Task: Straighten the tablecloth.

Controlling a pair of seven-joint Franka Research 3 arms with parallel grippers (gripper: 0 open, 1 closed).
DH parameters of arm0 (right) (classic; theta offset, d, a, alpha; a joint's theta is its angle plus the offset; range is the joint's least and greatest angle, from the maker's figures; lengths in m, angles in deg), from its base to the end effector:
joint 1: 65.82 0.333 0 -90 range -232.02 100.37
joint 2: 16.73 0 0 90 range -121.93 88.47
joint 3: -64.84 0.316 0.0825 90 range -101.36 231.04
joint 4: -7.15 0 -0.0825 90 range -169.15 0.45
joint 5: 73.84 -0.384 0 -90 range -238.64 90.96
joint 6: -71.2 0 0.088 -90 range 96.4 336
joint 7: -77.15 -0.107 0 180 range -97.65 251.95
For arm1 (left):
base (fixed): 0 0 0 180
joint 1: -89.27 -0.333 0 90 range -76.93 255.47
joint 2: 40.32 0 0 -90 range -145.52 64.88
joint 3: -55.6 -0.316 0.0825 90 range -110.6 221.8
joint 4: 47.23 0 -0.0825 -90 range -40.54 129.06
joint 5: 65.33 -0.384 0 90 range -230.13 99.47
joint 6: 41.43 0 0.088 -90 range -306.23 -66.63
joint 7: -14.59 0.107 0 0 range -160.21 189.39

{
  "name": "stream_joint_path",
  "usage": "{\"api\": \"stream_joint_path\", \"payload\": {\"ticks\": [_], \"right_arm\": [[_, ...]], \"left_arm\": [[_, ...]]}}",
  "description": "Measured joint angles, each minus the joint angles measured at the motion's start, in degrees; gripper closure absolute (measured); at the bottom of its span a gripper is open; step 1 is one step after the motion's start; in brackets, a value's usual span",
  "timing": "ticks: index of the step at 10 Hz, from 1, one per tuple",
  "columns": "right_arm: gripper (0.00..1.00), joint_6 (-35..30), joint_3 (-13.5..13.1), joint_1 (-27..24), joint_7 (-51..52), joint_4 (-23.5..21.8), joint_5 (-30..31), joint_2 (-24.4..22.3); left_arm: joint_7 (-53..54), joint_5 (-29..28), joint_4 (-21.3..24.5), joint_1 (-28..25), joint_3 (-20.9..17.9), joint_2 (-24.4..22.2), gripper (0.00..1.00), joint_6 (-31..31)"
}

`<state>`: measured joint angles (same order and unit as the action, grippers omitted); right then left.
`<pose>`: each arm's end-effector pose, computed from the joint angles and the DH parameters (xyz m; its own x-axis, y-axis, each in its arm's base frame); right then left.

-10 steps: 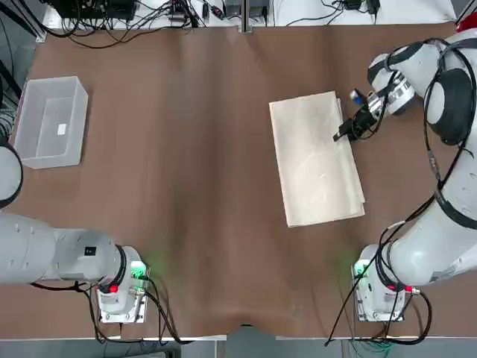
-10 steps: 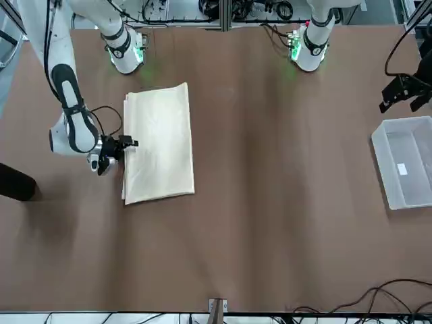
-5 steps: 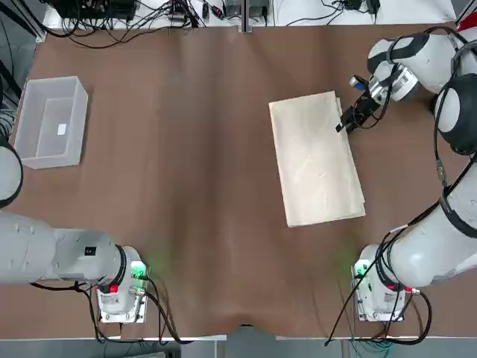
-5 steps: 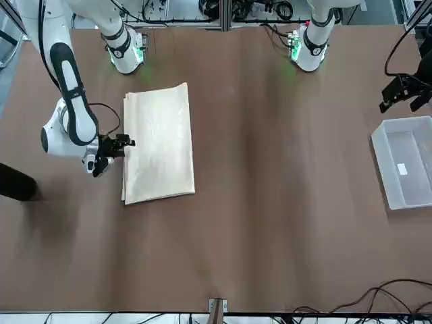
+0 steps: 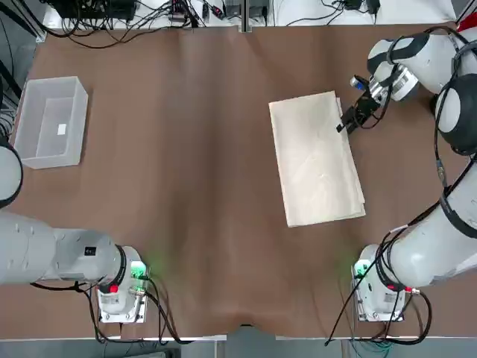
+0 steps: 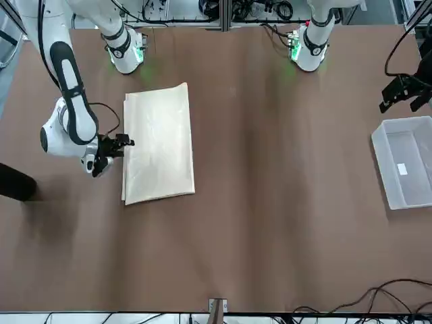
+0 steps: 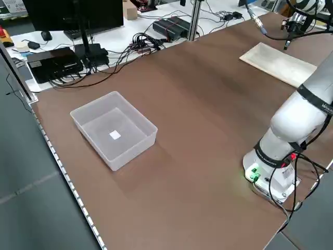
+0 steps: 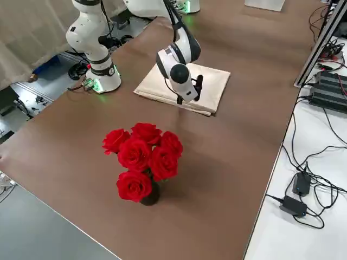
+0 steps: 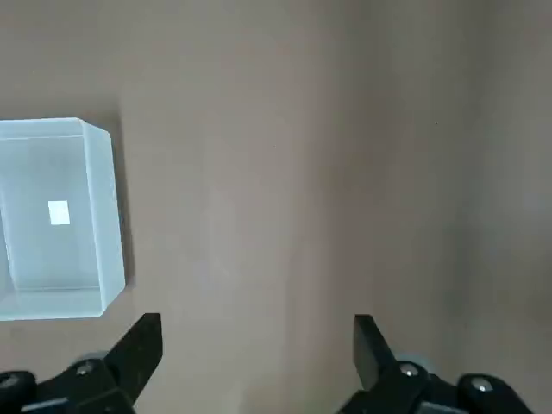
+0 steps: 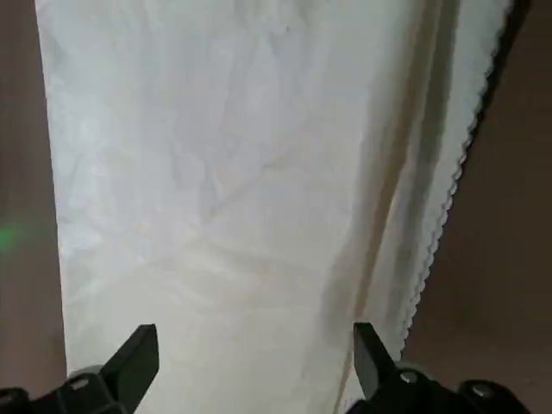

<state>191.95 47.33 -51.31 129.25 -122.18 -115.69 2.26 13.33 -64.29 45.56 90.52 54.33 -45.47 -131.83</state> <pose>0.4937 0.0000 0.1968 0.9380 0.3387 -0.0735 0.2432 -0.7945 -0.5565 0.5271 -0.0012 0.6507 0.9986 0.0225 0.0477 0.0215 -0.9995 0.0212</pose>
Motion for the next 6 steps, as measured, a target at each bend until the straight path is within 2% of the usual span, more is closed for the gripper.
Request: {"api": "stream_joint_path", "payload": {"ticks": [6], "right_arm": [[0.00, 4.91, -0.20, -0.60, 1.34, -0.40, 0.68, 1.29]], "left_arm": [[0.00, 0.00, 0.00, -0.01, -0.02, 0.00, 0.02, 0.00]]}}
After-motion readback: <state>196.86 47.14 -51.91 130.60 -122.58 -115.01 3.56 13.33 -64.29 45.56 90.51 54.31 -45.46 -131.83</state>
